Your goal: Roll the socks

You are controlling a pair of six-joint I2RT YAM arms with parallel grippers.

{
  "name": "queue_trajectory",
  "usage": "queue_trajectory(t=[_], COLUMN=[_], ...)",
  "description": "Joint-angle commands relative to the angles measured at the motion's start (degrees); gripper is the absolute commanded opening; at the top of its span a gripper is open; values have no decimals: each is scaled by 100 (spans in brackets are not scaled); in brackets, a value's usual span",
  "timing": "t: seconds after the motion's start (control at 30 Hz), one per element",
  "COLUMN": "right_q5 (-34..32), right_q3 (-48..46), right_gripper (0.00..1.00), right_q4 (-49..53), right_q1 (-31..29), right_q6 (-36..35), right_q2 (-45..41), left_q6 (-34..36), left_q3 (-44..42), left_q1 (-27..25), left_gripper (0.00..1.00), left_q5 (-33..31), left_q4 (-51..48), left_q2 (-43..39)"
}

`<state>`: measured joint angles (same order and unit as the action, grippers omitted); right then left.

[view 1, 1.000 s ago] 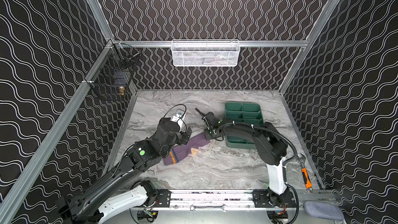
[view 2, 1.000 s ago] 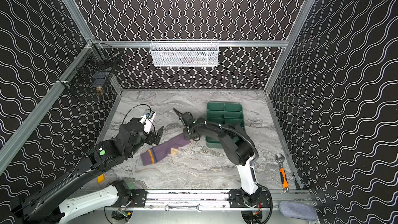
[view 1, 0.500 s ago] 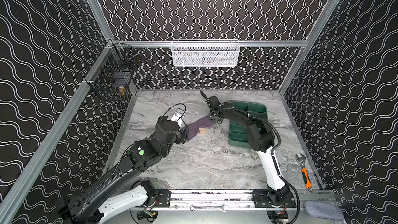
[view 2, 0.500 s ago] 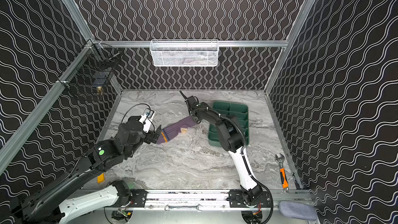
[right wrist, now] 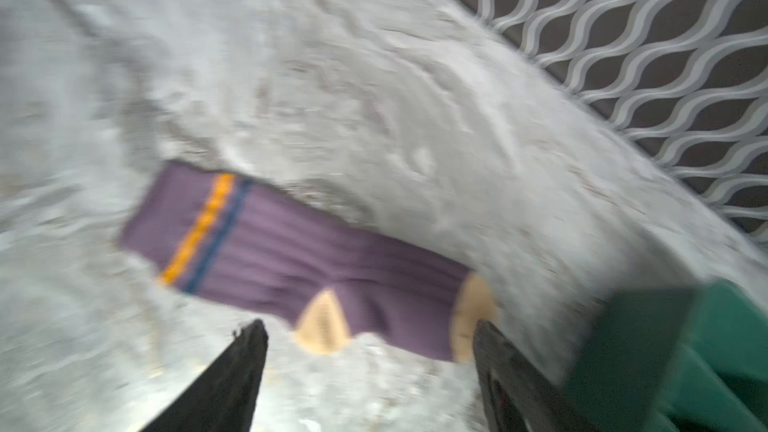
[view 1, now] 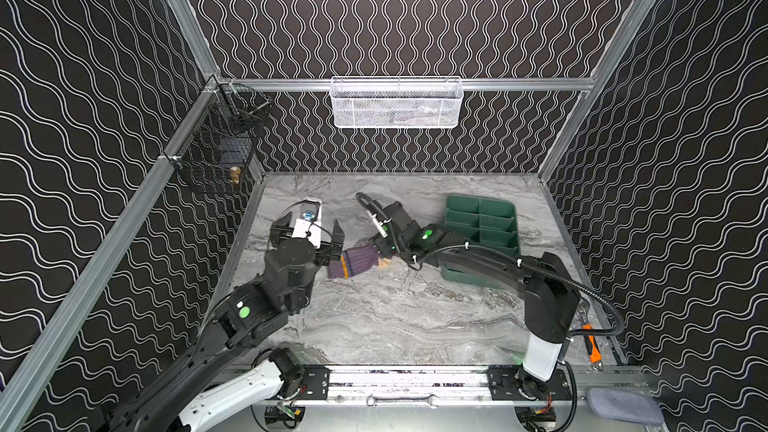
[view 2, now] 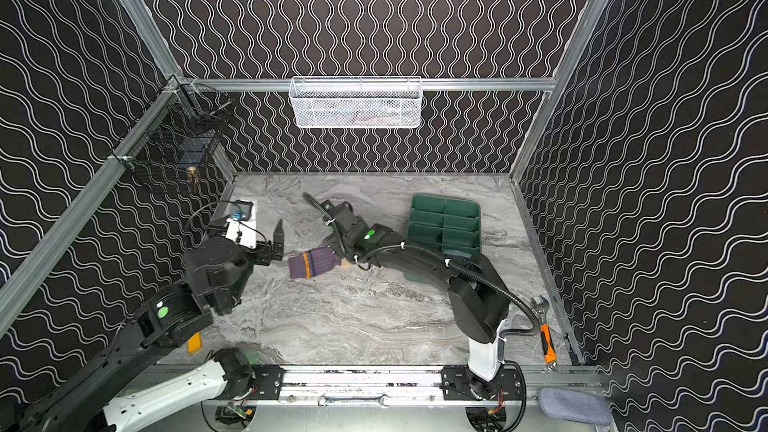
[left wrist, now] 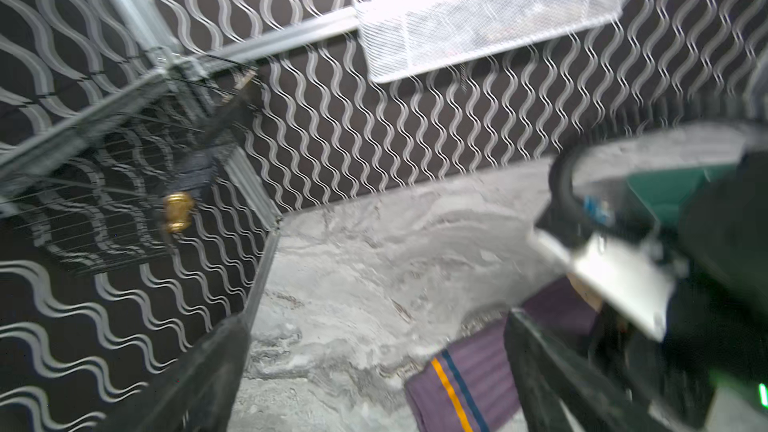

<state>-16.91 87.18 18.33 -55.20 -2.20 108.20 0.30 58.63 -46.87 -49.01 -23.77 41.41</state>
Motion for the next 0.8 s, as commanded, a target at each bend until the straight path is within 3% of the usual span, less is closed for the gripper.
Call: queue_trajectory(t=[0.0,0.2,0.53,0.77], right_q5=[967,1950,1930,1759], right_q3=[476,1782,3326,3380], right_gripper=[80,79,76,48], right_q4=[-501,-219,498,730], right_q1=[-148,-158,-462,-525], right_q6=[487,779,531,493], right_q2=[526,1844,3428,3805], left_q6=[249,42,-131,-41], left_q3=[81,326,232,115], left_q1=[11,5,11,7], left_gripper=[99,99,99,99], left_q5=[-328,-260,-9,157], left_q4=[248,-425,-797,-648], left_q2=[-245,-420,-521,-446])
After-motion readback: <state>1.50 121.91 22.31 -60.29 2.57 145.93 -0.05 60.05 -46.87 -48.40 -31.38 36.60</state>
